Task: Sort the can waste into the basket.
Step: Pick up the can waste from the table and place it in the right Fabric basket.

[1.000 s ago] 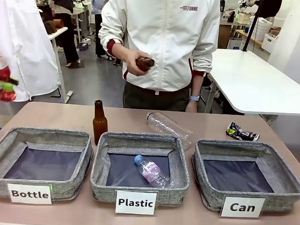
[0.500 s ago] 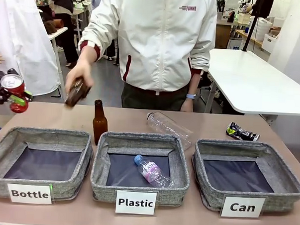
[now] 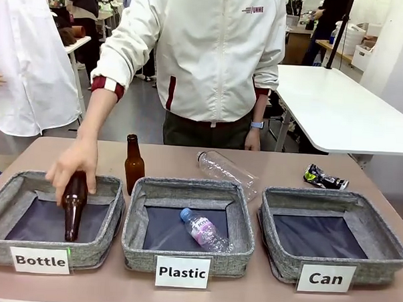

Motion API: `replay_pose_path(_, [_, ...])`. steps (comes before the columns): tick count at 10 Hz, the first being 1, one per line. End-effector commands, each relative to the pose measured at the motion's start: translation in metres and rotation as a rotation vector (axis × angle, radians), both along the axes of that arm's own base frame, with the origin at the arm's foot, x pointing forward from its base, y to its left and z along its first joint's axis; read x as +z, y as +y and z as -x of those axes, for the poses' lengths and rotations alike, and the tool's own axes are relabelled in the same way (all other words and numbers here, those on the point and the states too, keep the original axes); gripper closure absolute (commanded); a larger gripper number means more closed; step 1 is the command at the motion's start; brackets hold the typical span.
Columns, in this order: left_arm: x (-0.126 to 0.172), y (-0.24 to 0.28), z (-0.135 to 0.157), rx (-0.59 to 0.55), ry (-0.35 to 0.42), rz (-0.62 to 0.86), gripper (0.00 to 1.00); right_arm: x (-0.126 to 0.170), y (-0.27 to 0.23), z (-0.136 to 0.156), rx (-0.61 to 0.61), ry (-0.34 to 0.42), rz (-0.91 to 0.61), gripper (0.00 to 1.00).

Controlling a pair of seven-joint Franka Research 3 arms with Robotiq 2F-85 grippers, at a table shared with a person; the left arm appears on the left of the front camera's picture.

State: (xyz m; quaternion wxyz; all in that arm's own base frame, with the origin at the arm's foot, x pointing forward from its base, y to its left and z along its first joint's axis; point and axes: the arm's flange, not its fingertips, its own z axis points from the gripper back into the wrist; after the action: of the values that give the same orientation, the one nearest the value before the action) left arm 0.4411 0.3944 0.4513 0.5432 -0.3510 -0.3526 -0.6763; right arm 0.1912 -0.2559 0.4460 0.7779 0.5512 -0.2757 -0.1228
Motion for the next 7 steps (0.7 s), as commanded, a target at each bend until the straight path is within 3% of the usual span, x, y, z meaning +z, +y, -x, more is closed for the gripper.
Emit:
replay_pose_path(1, [0.01,0.022,-0.007,0.001,-0.068,0.084,1.0,0.003,-0.002,-0.001,-0.002,-0.037,0.0,0.0])
replay_pose_path(3, [-0.005,0.035,0.008,0.048,-0.073,0.15,1.0,0.003,-0.002,-0.001,-0.002,-0.037,0.0,0.0])
replay_pose_path(7, [-0.006,0.021,-0.011,0.038,-0.069,0.182,1.0,0.003,-0.002,-0.001,-0.002,-0.037,0.0,0.0])
